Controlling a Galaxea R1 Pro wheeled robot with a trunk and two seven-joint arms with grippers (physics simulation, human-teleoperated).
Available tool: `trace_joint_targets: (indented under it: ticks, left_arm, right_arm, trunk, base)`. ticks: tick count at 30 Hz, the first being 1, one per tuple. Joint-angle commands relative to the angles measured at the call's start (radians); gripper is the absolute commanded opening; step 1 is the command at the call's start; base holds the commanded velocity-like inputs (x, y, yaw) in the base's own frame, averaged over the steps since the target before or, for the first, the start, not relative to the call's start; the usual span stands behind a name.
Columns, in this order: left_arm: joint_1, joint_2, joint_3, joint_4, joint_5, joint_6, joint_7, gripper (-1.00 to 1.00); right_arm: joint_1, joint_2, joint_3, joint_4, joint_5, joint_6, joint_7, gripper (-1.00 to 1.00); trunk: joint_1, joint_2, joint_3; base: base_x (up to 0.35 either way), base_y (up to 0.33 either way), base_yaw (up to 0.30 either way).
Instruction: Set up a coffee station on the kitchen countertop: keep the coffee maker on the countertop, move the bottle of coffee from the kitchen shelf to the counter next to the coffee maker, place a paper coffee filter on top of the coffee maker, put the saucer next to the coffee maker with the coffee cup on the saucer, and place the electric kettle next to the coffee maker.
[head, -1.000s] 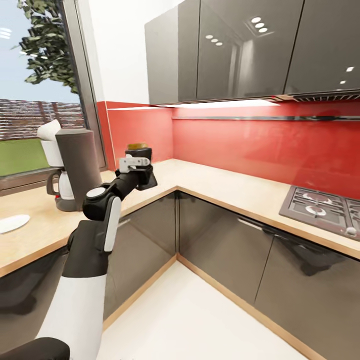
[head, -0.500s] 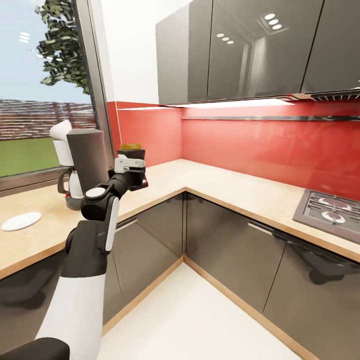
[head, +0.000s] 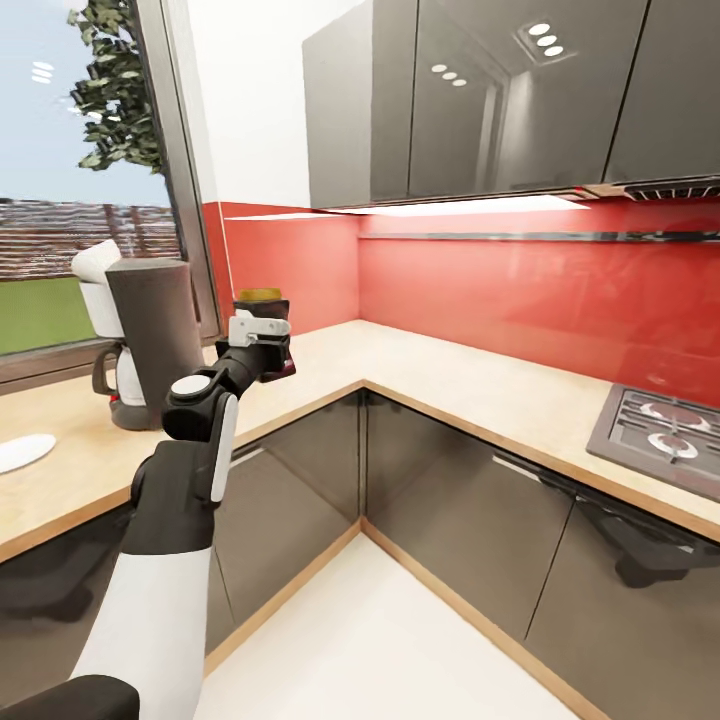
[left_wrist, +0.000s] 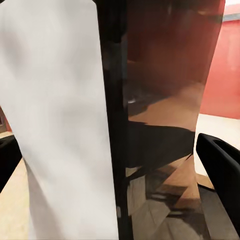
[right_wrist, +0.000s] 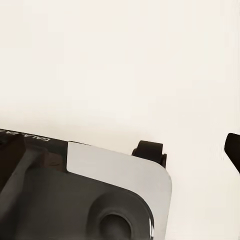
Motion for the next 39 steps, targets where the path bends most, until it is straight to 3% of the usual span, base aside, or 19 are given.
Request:
trace_joint_targets:
  ticks: [1,16,39]
  left_arm:
    - [-0.001,-0.001,0.001,-0.001,-0.011,0.004,-0.009,-1.00]
    - [-0.001,-0.001,0.001,-0.001,-0.010,0.004,-0.009,-1.00]
    - [-0.001,-0.001,-0.001,-0.002,-0.010,0.004,-0.010,-1.00]
  right_arm:
    - [-0.001,-0.001,-0.008,0.002,0.010,-0.005,0.001,1.00]
    - [-0.001,0.001,-0.009,0.003,0.010,-0.005,0.001,1.00]
    - [-0.001,-0.001,-0.009,0.003,0.009,-0.004,0.002,1.00]
  trunk:
    - [0.000,-0.001,-0.001]
    - [0.000,-0.001,-0.001]
    - [0.000,-0.001,-0.001]
  base:
    - [0.166,-0.115,0.000]
    - [0.090,-0.064,0.154]
    - [0.068,-0.059,0.007]
